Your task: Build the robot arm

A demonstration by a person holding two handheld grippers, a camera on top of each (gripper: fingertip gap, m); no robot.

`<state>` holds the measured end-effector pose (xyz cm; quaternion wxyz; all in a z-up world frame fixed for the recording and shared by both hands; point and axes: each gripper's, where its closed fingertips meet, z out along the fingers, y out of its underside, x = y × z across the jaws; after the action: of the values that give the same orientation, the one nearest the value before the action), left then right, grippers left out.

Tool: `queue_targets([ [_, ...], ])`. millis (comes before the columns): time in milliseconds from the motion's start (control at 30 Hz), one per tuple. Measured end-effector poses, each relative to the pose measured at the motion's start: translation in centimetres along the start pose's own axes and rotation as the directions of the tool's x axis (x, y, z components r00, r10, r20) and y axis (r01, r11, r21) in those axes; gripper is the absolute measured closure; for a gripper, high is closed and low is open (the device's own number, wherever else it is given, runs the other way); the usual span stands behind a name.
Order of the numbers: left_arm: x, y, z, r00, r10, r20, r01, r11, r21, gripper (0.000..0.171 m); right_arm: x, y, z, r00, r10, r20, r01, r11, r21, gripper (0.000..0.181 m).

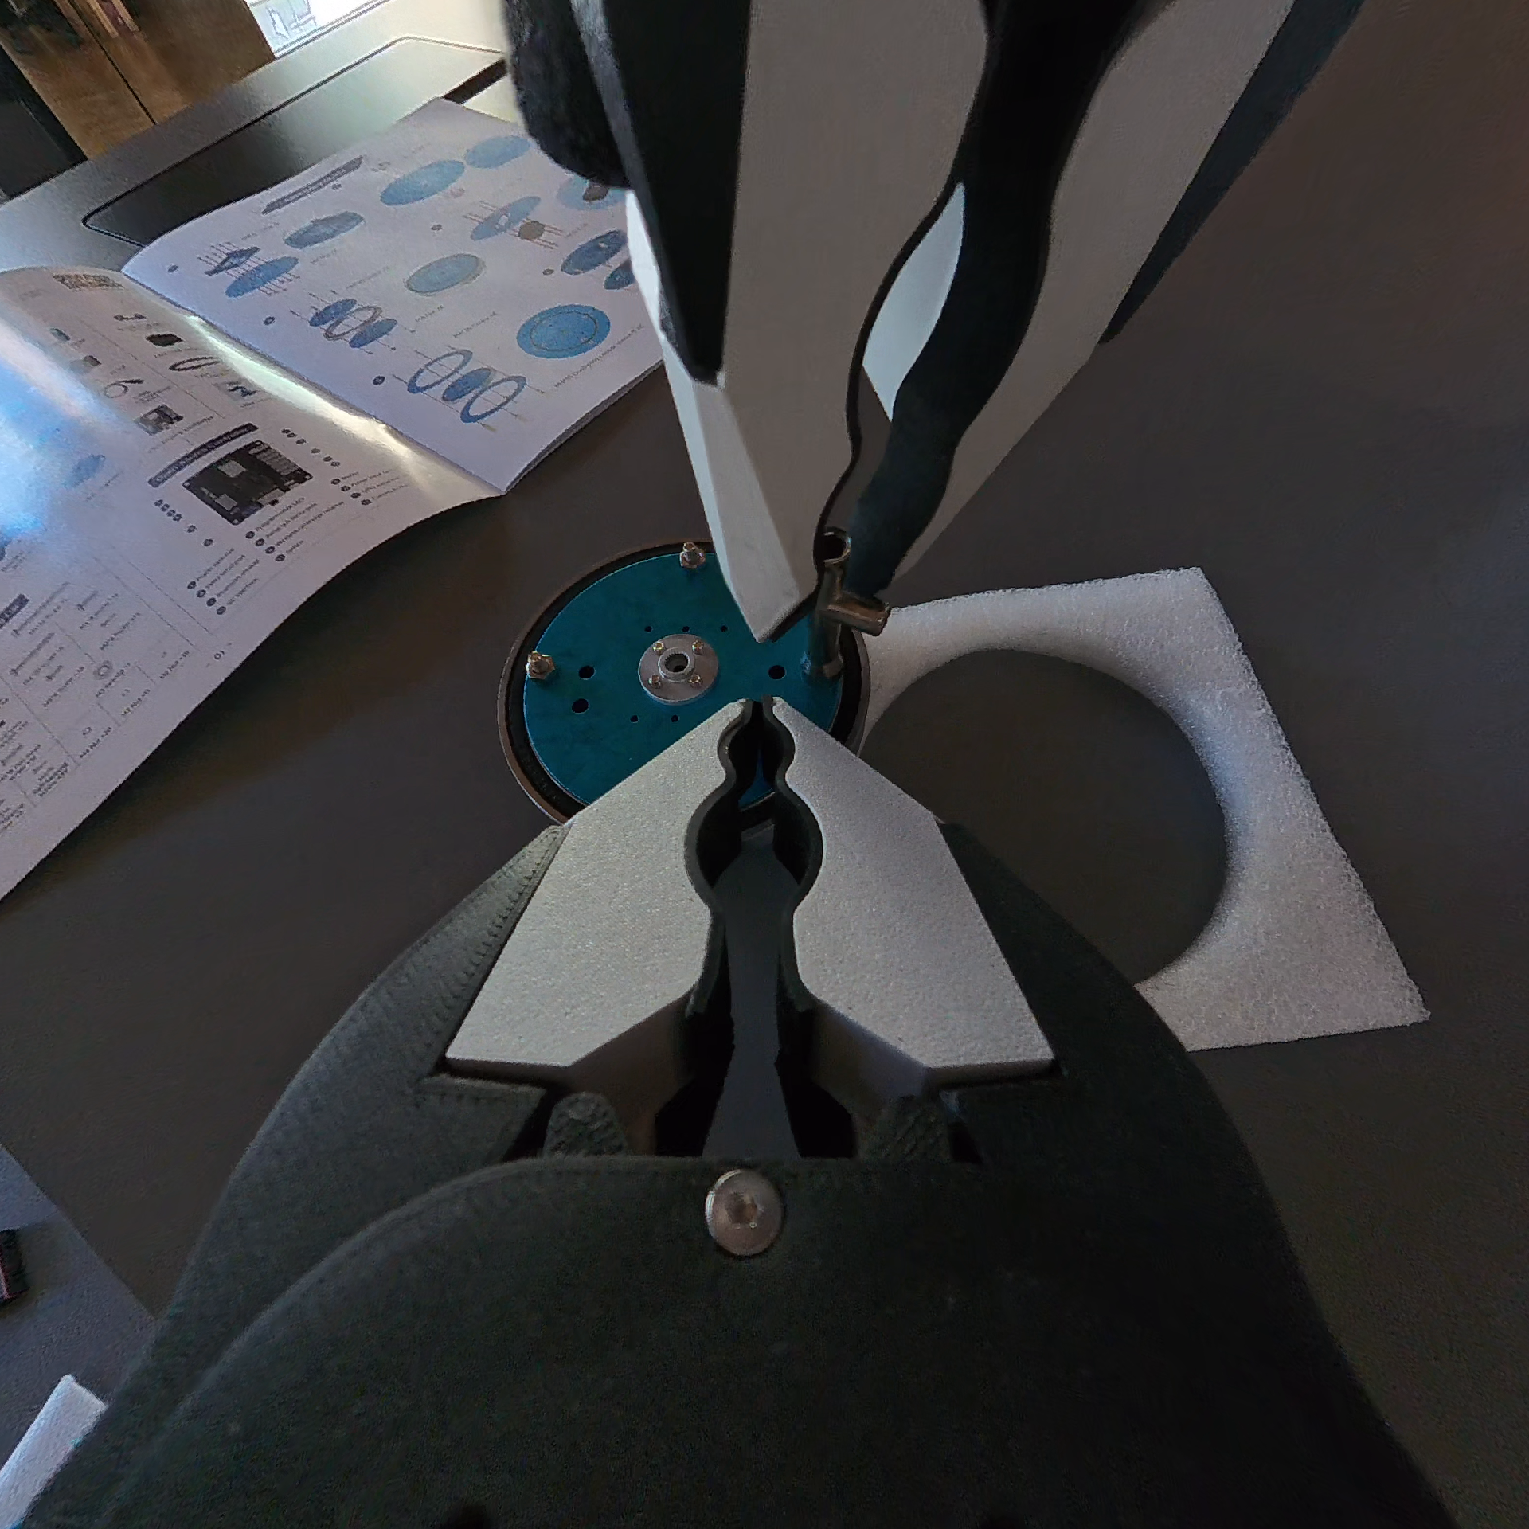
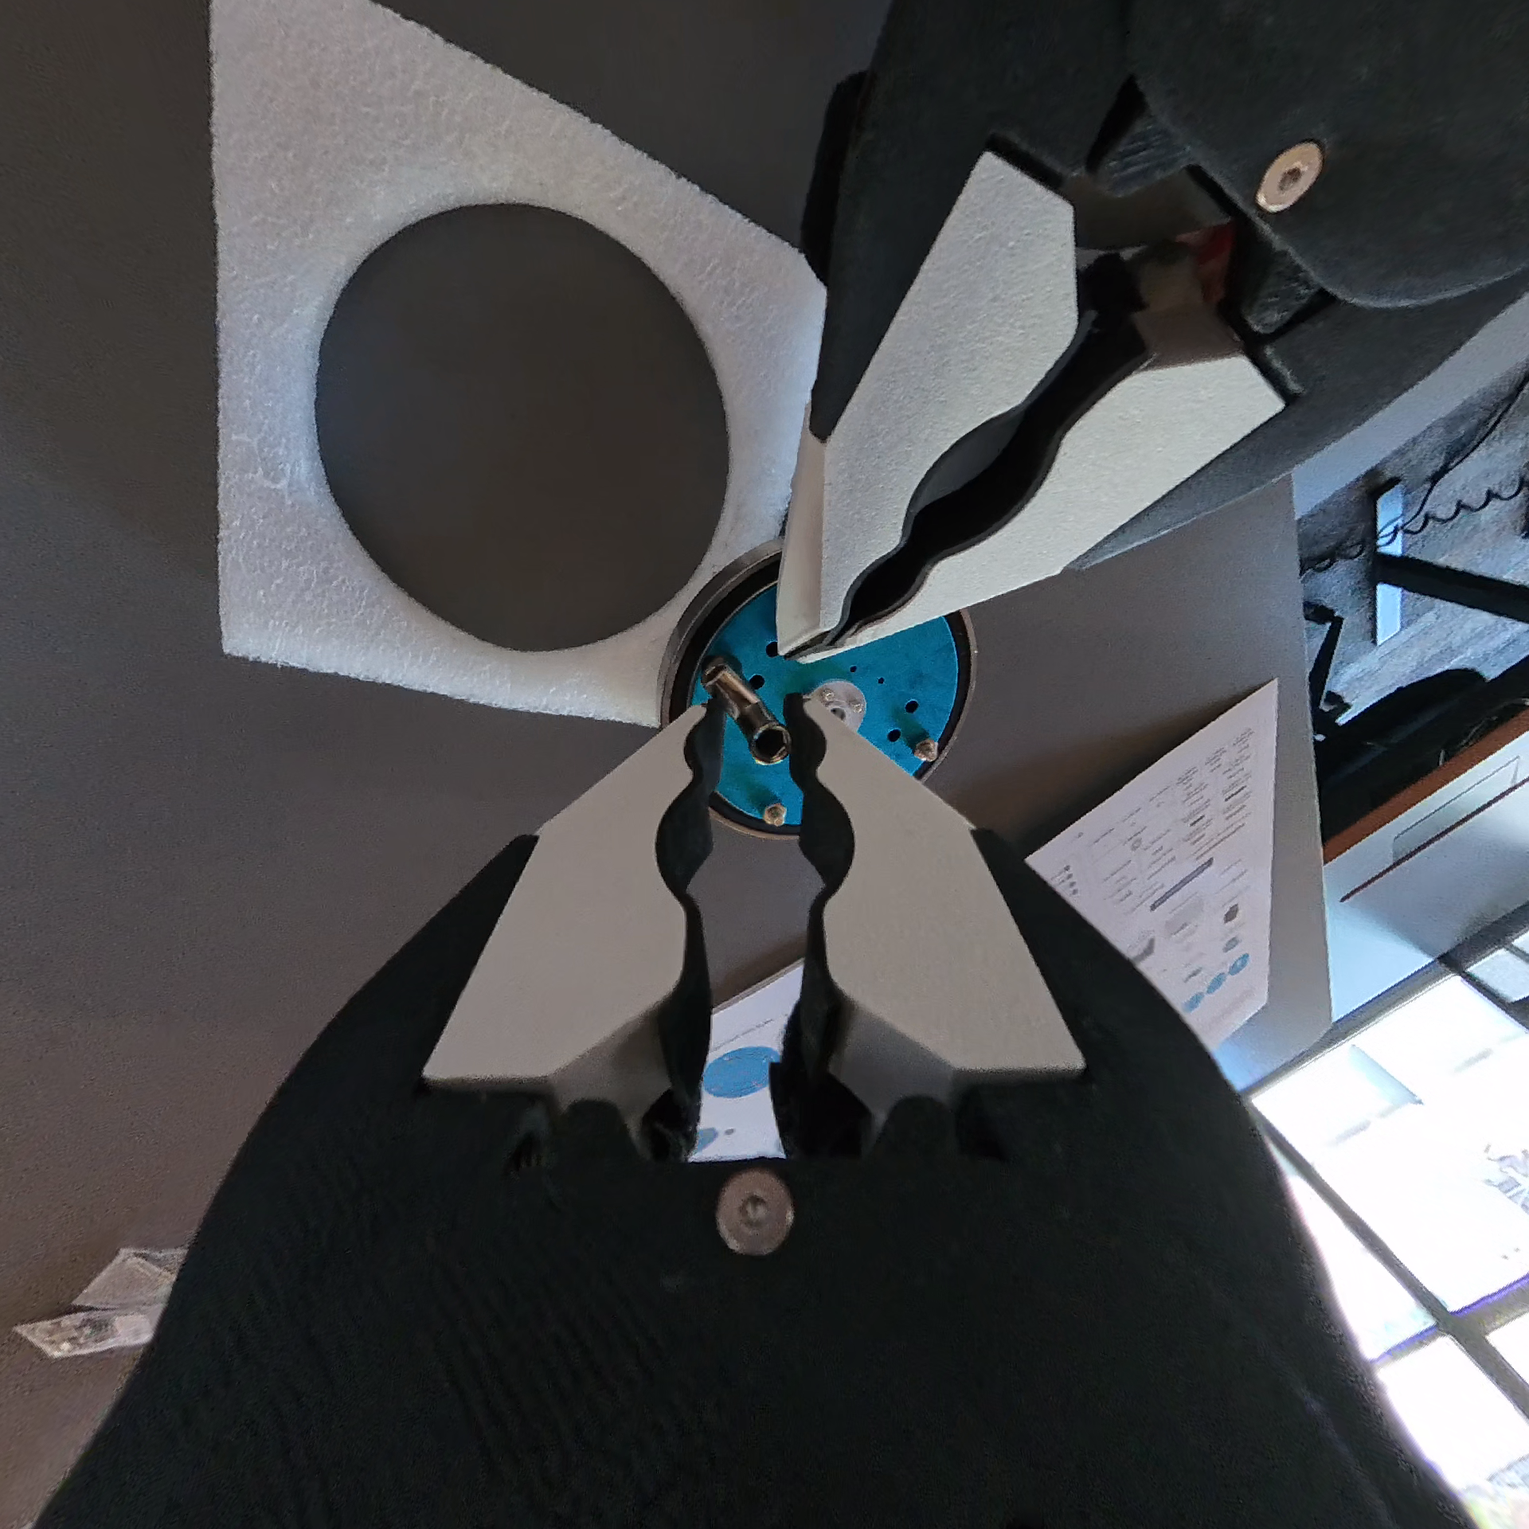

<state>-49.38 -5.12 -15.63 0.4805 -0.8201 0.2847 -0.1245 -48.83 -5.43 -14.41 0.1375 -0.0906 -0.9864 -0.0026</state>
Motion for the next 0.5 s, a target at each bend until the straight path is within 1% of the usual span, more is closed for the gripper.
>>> queue_targets([
  [33, 0.00, 0.00, 0.00, 1.000, -0.001, -0.001, 0.001, 1.000, 0.000, 0.171, -0.01, 0.03, 0.03, 1.000, 0.021, 0.002, -0.021, 1.000, -0.004, 0.167],
  [400, 0.07, -0.03, 0.07, 1.000, 0.001, -0.001, -0.001, 1.000, 0.001, 0.171, -0.22, 0.02, 0.20, 0.987, 0.158, 0.013, -0.159, 0.987, 0.024, 0.169],
  [500, 0.11, -0.02, 0.09, 1.000, 0.008, 0.003, -0.008, 1.000, 0.000, 0.171, -0.27, 0.02, 0.28, 0.975, 0.222, 0.021, -0.222, 0.974, 0.040, 0.169],
])
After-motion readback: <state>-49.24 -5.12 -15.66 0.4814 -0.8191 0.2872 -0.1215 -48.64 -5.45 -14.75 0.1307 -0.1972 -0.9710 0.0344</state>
